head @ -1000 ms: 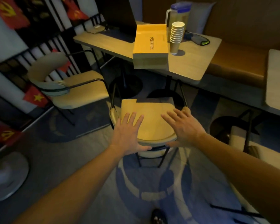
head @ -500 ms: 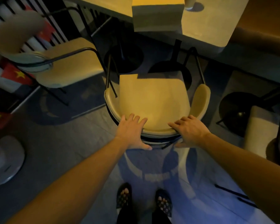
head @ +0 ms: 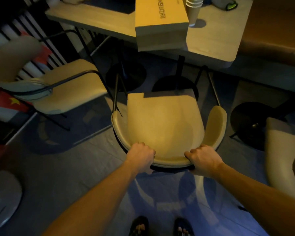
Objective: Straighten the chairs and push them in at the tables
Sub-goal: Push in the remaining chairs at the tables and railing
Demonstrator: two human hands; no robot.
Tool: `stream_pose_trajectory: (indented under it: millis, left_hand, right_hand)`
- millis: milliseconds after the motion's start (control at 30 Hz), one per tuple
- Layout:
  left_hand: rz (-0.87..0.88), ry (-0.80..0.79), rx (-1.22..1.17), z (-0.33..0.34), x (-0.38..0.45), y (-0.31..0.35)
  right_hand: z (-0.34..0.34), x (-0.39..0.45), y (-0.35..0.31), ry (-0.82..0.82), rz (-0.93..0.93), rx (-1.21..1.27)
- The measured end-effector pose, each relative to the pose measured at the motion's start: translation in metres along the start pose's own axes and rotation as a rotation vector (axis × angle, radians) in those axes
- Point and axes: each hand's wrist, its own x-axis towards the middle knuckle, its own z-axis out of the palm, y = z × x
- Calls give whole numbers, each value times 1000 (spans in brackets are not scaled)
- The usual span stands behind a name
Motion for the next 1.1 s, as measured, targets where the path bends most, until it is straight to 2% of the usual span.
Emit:
stream_pose_trajectory:
  millis: [200,433,933,1100]
  left_hand:
    - [111,7,67,7,4,-40]
    - [209,52,203,1,21,-101]
    - [158,75,174,12,37,-132]
    - [167,154,156,19,32,-137]
  right_hand:
    - [-3,5,-42,-45,103,50]
    - [-15,41,-78,-21,208,84]
    - [-39,72,-72,7,197,95]
    - [-42,75,-80,2,234,104]
